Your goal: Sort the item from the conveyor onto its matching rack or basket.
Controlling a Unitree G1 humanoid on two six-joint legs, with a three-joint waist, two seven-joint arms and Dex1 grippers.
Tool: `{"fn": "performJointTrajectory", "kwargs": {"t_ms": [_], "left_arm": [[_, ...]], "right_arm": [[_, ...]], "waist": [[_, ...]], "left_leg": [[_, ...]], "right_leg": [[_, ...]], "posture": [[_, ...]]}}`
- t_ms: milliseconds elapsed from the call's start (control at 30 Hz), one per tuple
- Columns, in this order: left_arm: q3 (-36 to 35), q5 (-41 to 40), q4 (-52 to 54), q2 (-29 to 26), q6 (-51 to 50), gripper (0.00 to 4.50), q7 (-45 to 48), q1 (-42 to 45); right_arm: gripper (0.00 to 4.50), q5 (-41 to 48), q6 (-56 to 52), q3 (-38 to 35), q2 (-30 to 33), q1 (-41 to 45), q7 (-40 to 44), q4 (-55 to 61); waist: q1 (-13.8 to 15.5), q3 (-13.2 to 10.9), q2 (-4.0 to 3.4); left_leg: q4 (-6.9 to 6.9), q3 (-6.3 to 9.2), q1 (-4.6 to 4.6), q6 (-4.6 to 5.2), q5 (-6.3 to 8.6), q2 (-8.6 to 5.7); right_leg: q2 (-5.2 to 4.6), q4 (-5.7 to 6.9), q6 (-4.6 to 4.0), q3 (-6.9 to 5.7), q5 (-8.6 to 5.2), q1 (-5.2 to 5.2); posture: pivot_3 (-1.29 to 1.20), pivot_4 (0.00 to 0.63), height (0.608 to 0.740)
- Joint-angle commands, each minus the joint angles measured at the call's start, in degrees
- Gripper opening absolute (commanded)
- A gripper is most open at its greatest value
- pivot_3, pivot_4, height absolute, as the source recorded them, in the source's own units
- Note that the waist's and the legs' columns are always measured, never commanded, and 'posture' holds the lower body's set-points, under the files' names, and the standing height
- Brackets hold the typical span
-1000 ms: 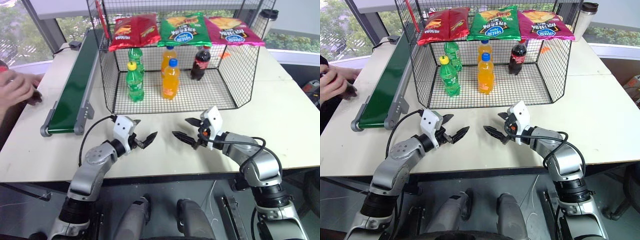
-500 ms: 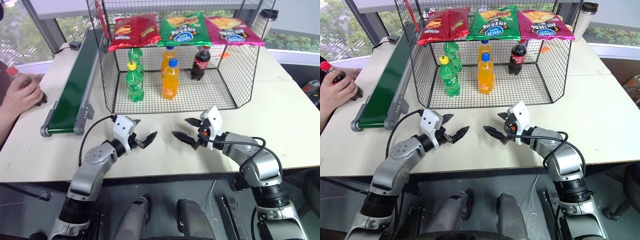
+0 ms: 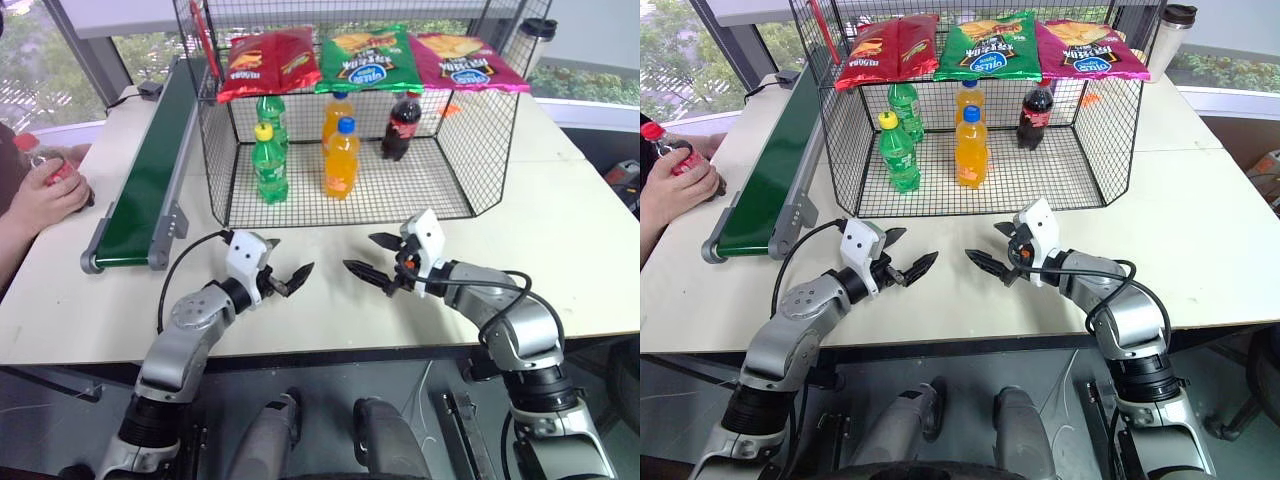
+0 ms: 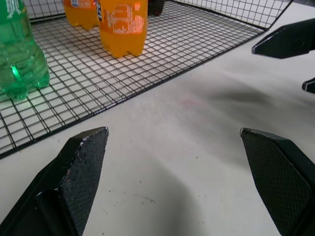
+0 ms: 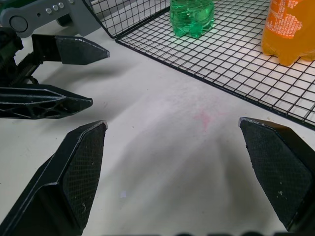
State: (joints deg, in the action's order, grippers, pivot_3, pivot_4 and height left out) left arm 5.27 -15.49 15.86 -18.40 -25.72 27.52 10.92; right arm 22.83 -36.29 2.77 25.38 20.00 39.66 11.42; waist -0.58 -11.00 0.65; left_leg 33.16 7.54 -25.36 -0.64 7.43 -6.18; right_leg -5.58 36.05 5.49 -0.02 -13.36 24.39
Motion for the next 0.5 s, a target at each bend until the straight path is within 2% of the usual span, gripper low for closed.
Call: {"fn": "performJointTrajectory", "kwargs": {"t_ms": [33,500], "left_arm": [[-0.41,-0.01,2.21,-0.15,0.18,4.5,-0.11,0.4],[-0.17,0.2,1.96,0.08,0.5,4.5,-0.42,0.47]], "right_arm": [[4.44,0.41,1.19,-0.32,0.18,1.01,0.48,1.67],[4.44,0.6,0.92,-0.46,0.01,0.82,0.31,1.96]], "waist": [[0.0,0.0,0.0],[0.0,0.0,0.0]], "left_leg": [[0.0,0.0,0.0,0.0,0.0,0.0],[0.0,0.0,0.0,0.0,0.0,0.0]], "right_leg": [[0.0,0.0,0.0,0.0,0.0,0.0],[0.0,0.0,0.0,0.0,0.0,0.0]], "posture": [[0.0,0.15,0.738],[0.0,0.15,0.738]]}}
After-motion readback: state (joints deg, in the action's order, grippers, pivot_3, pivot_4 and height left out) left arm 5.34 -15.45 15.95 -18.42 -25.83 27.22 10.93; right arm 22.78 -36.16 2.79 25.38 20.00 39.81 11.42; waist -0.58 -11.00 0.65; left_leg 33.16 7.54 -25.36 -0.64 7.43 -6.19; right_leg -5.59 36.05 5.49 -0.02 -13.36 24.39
